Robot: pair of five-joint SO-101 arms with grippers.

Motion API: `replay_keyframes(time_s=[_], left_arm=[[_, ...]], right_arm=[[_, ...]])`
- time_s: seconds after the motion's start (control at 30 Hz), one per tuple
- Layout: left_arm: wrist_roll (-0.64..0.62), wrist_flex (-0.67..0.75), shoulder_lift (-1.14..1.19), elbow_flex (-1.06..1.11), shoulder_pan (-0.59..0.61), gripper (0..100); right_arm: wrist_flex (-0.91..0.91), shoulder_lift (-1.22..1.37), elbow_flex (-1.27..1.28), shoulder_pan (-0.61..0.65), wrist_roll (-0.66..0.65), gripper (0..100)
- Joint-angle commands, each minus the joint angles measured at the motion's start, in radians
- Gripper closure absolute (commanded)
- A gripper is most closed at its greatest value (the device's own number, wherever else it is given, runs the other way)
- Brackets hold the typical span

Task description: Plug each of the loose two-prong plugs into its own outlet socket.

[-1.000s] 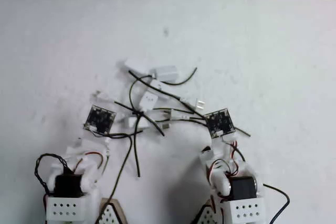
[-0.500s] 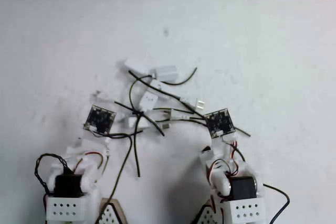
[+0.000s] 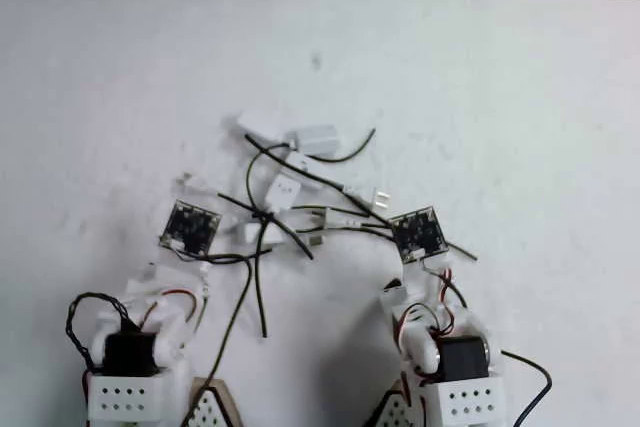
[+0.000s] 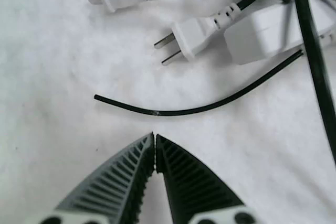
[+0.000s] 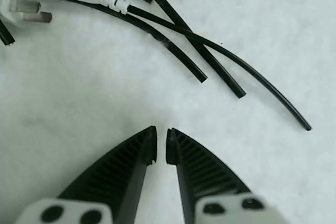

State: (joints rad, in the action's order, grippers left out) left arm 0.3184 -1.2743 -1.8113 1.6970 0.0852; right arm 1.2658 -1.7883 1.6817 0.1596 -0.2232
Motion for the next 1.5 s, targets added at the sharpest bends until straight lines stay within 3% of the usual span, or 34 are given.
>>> replay_keyframes(time_s=[0.0, 1.17, 1.47], left_arm=[[0.006, -0.008, -0.008, -0.005, -0.012, 97], [0.005, -0.006, -0.010, -0.043, -0.012, 98], [0.005, -0.002, -0.010, -0.233, -0.010, 98]], right_arm=[[0.004, -0.010, 0.009, -0.010, -0.008, 95.7], [0.004, -0.010, 0.009, -0.008, -0.008, 95.7], [0.004, -0.010, 0.009, 0.120, -0.003, 95.5]])
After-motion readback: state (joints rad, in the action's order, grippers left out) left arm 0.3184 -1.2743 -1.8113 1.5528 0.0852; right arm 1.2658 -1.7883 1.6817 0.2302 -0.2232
